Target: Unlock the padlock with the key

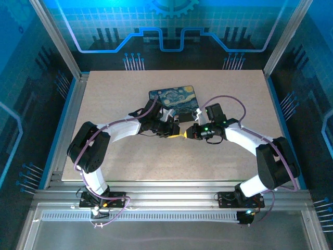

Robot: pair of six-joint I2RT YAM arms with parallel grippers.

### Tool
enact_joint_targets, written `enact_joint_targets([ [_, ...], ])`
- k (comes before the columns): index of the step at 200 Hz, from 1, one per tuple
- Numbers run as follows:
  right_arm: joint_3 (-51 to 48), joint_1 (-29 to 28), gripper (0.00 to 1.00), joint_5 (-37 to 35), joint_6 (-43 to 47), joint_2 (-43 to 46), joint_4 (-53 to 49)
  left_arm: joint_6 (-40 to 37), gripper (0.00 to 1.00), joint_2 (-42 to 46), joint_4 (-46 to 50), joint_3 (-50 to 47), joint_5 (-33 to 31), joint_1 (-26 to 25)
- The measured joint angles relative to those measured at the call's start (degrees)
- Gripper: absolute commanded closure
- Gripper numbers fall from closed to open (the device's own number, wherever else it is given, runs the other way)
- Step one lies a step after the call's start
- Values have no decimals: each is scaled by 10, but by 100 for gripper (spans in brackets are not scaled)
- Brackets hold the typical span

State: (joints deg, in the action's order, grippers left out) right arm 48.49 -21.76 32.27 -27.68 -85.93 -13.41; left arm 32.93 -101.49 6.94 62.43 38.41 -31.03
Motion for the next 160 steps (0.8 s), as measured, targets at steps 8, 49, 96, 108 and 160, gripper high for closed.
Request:
enact_joint_targets([
  [8, 0, 0, 93, 0, 0, 0, 0, 0, 82, 0, 0, 0, 0, 0],
  [49, 0, -1, 92, 0, 0, 0, -2, 0, 91, -5, -1, 1, 7, 0],
  [96, 0, -1, 80, -1, 8, 0, -11, -2, 100, -8, -2, 8, 15, -2],
  [108, 1, 0, 75, 0, 14, 0, -17, -3, 100, -9, 0, 11, 15, -2],
  [160, 1, 36, 54, 29, 55, 27, -35, -32, 100, -12, 19, 33, 21, 1],
])
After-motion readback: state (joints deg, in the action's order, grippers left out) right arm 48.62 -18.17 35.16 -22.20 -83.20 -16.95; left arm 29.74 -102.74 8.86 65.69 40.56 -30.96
